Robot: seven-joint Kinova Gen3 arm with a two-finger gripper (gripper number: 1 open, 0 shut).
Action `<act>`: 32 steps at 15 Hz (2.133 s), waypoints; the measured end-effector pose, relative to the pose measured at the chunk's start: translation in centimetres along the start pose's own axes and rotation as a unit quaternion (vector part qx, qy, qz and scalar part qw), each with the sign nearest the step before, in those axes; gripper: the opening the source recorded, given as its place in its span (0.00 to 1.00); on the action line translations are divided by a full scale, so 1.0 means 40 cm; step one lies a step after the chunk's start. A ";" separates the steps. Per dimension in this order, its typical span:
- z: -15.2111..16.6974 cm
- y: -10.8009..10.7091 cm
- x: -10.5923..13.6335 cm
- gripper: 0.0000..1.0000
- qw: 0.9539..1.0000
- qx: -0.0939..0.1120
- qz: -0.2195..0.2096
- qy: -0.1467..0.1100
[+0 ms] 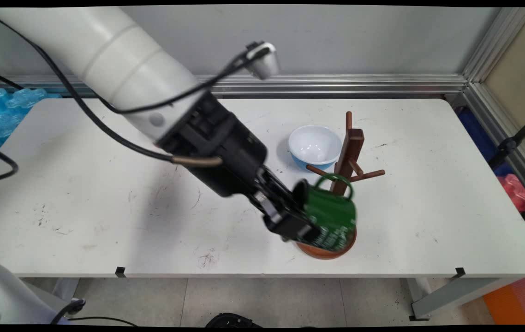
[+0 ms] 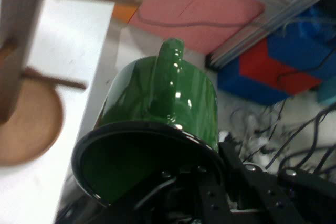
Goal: Place the picked object on the table
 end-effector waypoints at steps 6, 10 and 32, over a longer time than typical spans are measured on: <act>-0.118 -0.053 -0.032 0.00 0.997 0.057 0.019 -0.041; -0.179 -0.092 -0.050 0.00 0.993 0.093 0.032 -0.070; -0.239 -0.351 -0.137 0.00 0.876 0.227 0.256 -0.339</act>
